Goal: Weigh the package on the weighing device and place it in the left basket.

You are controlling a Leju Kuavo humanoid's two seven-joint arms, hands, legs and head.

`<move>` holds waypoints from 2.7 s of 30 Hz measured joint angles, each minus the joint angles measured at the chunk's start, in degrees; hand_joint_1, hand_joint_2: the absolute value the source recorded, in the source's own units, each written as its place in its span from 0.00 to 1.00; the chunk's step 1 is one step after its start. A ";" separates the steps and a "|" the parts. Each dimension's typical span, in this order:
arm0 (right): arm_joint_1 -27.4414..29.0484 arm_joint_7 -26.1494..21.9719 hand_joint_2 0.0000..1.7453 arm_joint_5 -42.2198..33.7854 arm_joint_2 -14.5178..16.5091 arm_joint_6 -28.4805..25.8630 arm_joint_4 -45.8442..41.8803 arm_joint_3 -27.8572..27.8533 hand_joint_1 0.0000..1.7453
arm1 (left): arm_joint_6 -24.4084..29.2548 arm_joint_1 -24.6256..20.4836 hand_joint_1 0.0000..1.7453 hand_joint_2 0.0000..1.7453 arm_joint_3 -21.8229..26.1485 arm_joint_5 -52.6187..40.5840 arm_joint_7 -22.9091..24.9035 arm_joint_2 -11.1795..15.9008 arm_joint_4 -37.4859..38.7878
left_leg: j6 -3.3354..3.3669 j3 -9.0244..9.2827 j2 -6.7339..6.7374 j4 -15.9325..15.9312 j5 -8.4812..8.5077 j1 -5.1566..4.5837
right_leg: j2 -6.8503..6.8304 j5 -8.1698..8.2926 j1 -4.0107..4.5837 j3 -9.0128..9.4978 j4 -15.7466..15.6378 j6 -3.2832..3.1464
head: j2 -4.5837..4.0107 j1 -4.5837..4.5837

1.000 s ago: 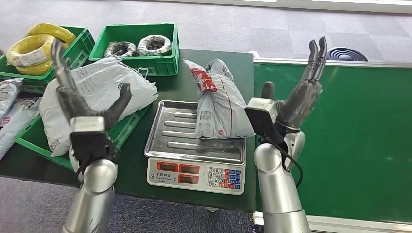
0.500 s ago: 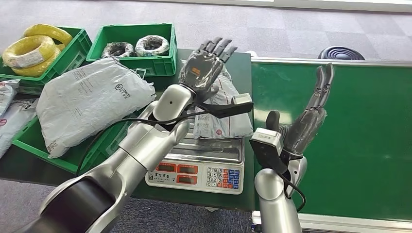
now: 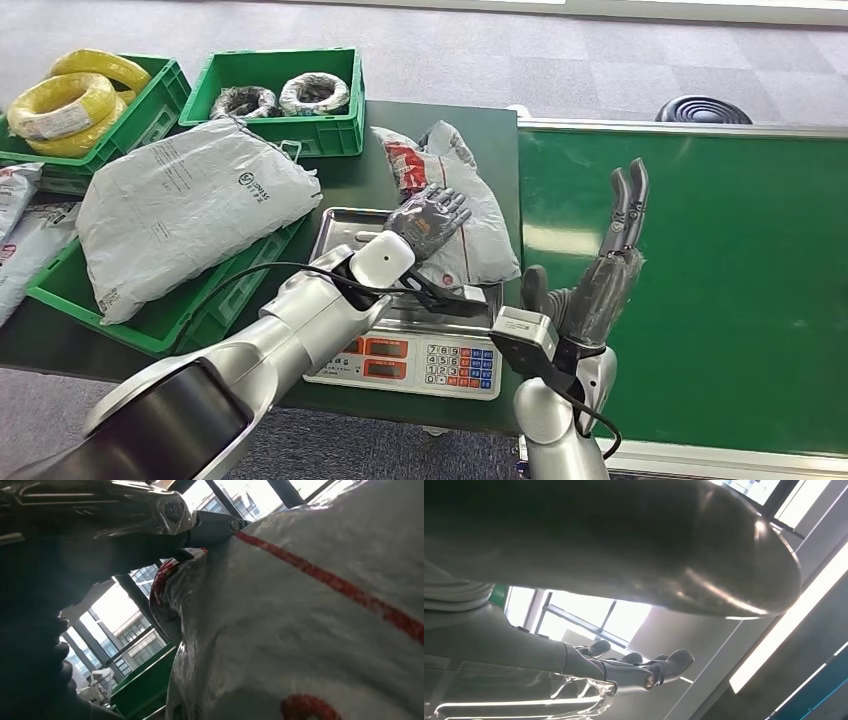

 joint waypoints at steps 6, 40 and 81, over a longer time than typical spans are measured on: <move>0.05 0.06 0.00 -0.28 -0.36 0.00 -0.48 0.98 0.00 | -2.20 -0.27 0.00 1.00 -1.17 -0.56 -1.15 0.63 1.54 | 0.00 0.00 -0.02 0.00 0.00 0.00 | 0.00 0.00 0.00 0.00 0.00 0.00 | 0.00 0.00; -0.69 1.81 0.00 1.09 -0.45 0.07 -4.17 2.03 0.00 | 13.15 -2.43 1.00 1.00 4.73 13.01 -6.82 0.48 0.44 | 0.00 -0.02 -0.04 0.01 0.00 0.00 | -0.01 0.00 0.00 -0.02 0.01 0.00 | 0.00 0.00; 2.71 3.03 0.00 2.37 -0.90 0.08 -3.57 0.85 0.00 | 19.22 -9.70 0.97 1.00 26.45 4.24 8.71 16.00 -4.69 | -0.07 -0.07 0.12 -0.01 0.05 0.04 | 0.10 -0.01 0.03 -0.21 0.18 -0.02 | 0.00 -0.01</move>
